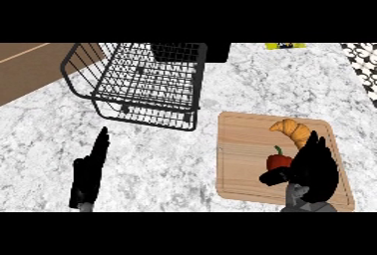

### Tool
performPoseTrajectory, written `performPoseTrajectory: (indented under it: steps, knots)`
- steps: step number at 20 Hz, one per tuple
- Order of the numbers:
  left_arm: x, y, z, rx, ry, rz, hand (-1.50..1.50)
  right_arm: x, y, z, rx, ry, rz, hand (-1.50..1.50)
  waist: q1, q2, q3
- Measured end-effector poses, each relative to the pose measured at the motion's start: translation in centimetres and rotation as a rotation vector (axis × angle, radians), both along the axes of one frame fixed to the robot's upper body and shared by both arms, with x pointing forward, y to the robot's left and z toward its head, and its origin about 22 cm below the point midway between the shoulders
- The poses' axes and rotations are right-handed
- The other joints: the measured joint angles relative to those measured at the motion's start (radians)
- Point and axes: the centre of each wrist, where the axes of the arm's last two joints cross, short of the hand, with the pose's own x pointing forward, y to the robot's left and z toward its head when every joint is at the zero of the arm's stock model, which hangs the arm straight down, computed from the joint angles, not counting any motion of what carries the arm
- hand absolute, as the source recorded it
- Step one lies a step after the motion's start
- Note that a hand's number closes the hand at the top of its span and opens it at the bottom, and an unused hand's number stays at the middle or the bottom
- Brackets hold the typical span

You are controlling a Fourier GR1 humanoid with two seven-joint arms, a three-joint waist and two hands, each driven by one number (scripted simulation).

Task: Pick the bell pepper from the cutting board and place it in the tiered basket

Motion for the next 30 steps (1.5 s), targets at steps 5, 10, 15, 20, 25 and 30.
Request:
performPoseTrajectory:
  steps: [5,10,15,20,25,30]
  knots:
    - [-0.3,0.1,0.3,-0.002,0.013,0.003,0.0,1.4,-0.8,-0.4,0.033,0.055,-0.016,-1.5,-0.003,-0.002,0.0]
    - [-0.6,-0.4,-0.1,0.001,0.008,0.005,0.0,2.4,-0.8,-0.7,0.057,0.087,-0.011,-1.5,-0.007,-0.003,0.0]
    - [-0.6,0.1,0.1,0.001,0.013,0.013,0.0,2.7,-1.0,-1.3,0.081,0.123,-0.011,-1.5,-0.01,-0.003,0.0]
    - [-0.6,0.6,0.1,0.001,0.012,0.012,0.0,2.8,-1.4,-2.2,0.116,0.156,-0.026,-1.5,-0.013,-0.004,0.0]
    - [-0.3,0.4,0.2,-0.002,0.015,0.016,0.0,3.0,-1.7,-3.0,0.143,0.183,-0.041,-1.5,-0.014,-0.004,-0.001]
    - [-0.3,0.5,-0.2,0.001,0.001,0.017,0.0,2.8,-1.5,-3.4,0.155,0.189,-0.033,1.5,-0.015,-0.006,-0.002]
